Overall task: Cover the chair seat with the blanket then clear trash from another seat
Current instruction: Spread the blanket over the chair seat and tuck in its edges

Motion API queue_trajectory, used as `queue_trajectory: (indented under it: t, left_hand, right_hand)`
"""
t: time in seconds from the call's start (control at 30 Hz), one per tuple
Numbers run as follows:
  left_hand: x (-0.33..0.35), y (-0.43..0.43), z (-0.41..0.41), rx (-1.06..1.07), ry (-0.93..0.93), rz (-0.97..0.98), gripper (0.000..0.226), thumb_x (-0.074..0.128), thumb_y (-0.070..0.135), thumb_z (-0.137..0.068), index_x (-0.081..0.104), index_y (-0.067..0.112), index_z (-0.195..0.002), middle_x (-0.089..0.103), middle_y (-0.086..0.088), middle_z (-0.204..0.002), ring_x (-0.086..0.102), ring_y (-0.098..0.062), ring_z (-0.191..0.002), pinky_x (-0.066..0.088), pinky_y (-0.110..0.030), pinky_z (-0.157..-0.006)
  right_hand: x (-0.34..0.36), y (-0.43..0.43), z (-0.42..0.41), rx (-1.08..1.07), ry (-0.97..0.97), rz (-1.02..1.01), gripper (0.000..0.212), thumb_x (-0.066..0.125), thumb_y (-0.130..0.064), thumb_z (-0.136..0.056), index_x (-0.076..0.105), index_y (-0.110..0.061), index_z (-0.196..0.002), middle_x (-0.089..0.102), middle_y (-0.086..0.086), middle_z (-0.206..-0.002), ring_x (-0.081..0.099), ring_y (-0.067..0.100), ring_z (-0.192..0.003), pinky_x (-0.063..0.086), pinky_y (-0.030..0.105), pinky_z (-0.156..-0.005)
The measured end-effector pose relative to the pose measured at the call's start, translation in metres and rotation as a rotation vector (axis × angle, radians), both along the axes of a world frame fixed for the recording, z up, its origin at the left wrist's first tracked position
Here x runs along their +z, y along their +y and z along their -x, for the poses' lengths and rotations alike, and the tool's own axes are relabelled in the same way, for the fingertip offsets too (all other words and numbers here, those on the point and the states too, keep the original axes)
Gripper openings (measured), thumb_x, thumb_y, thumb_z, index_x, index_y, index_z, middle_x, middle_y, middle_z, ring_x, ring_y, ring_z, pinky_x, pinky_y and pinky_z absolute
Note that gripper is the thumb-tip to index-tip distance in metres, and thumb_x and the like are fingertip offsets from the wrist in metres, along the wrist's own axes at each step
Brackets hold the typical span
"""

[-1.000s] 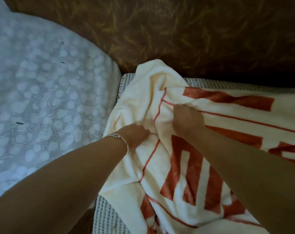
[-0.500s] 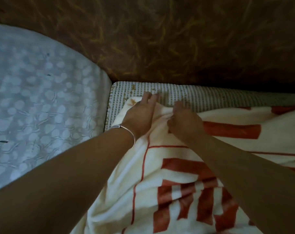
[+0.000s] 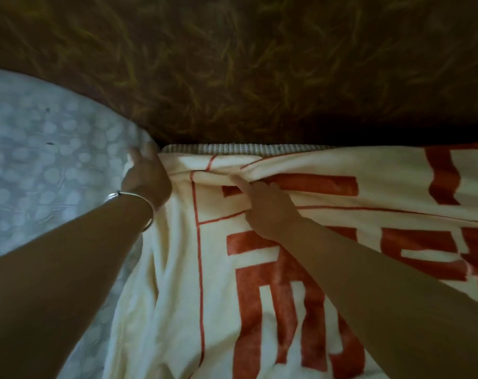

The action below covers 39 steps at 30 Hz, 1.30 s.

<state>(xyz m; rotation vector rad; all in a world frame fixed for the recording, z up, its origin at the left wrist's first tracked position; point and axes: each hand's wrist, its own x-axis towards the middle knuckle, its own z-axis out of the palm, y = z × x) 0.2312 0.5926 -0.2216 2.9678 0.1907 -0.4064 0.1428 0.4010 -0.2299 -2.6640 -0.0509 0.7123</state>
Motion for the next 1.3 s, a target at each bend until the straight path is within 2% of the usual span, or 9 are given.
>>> queue_trajectory:
  t: [0.07, 0.13, 0.23, 0.3, 0.43, 0.63, 0.83, 1.17, 1.3]
  left_hand:
    - [-0.001, -0.031, 0.017, -0.287, -0.024, 0.023, 0.056, 0.045, 0.008, -0.087, 0.027, 0.016, -0.14, 0.022, -0.016, -0.149, 0.055, -0.045, -0.107, 0.046, -0.048, -0.087]
    - [-0.005, -0.068, 0.036, -0.496, 0.069, 0.065, 0.061, 0.047, 0.009, -0.088, 0.023, 0.024, -0.142, 0.017, -0.007, -0.153, 0.06, -0.038, -0.1, 0.05, -0.044, -0.083]
    - [-0.006, -0.122, 0.056, -0.489, 0.093, 0.066, 0.06, 0.048, 0.003, -0.086, 0.025, 0.015, -0.14, 0.015, -0.007, -0.152, 0.063, -0.036, -0.087, 0.054, -0.043, -0.074]
    - [-0.002, -0.158, 0.067, -0.468, 0.056, 0.056, 0.062, 0.046, -0.001, -0.084, 0.022, 0.009, -0.14, 0.01, -0.012, -0.153, 0.063, -0.038, -0.088, 0.052, -0.042, -0.071]
    - [0.008, -0.242, 0.102, -0.618, 0.124, 0.159, 0.066, 0.049, -0.005, -0.081, 0.026, 0.014, -0.141, 0.014, -0.008, -0.152, 0.061, -0.035, -0.098, 0.056, -0.045, -0.076]
    - [0.011, -0.399, 0.163, -0.567, 0.202, 0.283, 0.057, 0.047, -0.005, -0.081, 0.035, 0.011, -0.135, 0.034, -0.012, -0.135, 0.058, -0.036, -0.102, 0.05, -0.044, -0.087]
    - [0.006, -0.515, 0.208, -0.516, 0.268, 0.373, 0.057, 0.048, 0.0, -0.084, 0.031, 0.011, -0.137, 0.038, -0.011, -0.131, 0.053, -0.032, -0.113, 0.045, -0.039, -0.096]
    - [0.019, -0.61, 0.229, -0.728, 0.19, 0.364, 0.048, 0.048, 0.005, -0.089, 0.037, 0.012, -0.135, 0.043, -0.01, -0.135, 0.045, -0.027, -0.122, 0.039, -0.033, -0.1]
    - [0.018, -0.634, 0.234, -0.822, 0.155, 0.314, 0.049, 0.05, 0.009, -0.089, 0.038, 0.014, -0.136, 0.046, -0.009, -0.134, 0.045, -0.028, -0.121, 0.041, -0.038, -0.1]
  right_hand:
    - [0.004, -0.015, 0.009, 0.025, -0.021, -0.076, 0.073, 0.042, -0.006, -0.091, 0.011, -0.037, -0.15, 0.041, 0.006, -0.144, 0.04, 0.029, -0.13, 0.034, 0.042, -0.111]
    - [0.007, -0.037, 0.015, 0.016, -0.018, -0.122, 0.064, 0.042, -0.005, -0.091, 0.026, -0.031, -0.147, 0.041, 0.005, -0.145, 0.039, 0.025, -0.132, 0.03, 0.037, -0.114]
    - [0.007, -0.087, 0.029, -0.03, -0.013, -0.015, 0.043, 0.043, -0.005, -0.09, 0.054, -0.015, -0.131, 0.047, 0.009, -0.137, 0.043, 0.026, -0.127, 0.037, 0.035, -0.108]
    - [0.007, -0.126, 0.044, -0.082, 0.007, 0.062, 0.038, 0.043, -0.003, -0.089, 0.059, -0.008, -0.122, 0.051, 0.012, -0.13, 0.047, 0.029, -0.12, 0.043, 0.036, -0.101]
    - [0.015, -0.203, 0.076, -0.179, 0.018, 0.083, 0.037, 0.043, -0.006, -0.089, 0.056, -0.009, -0.124, 0.052, 0.012, -0.127, 0.05, 0.028, -0.117, 0.044, 0.037, -0.099]
    - [0.028, -0.336, 0.129, -0.201, 0.079, 0.073, 0.053, 0.043, -0.012, -0.092, 0.034, -0.017, -0.144, 0.046, 0.011, -0.14, 0.043, 0.03, -0.129, 0.038, 0.041, -0.107]
    - [0.032, -0.446, 0.168, -0.255, 0.056, 0.088, 0.05, 0.044, -0.007, -0.09, 0.039, -0.013, -0.139, 0.05, 0.012, -0.136, 0.048, 0.031, -0.126, 0.042, 0.042, -0.103]
    - [0.04, -0.544, 0.204, -0.445, 0.116, 0.131, 0.041, 0.046, -0.013, -0.092, 0.046, -0.01, -0.134, 0.05, 0.012, -0.135, 0.047, 0.029, -0.125, 0.042, 0.04, -0.104]
    - [0.038, -0.573, 0.215, -0.528, 0.108, 0.136, 0.036, 0.046, -0.013, -0.092, 0.051, -0.009, -0.128, 0.054, 0.011, -0.131, 0.05, 0.029, -0.122, 0.044, 0.041, -0.102]
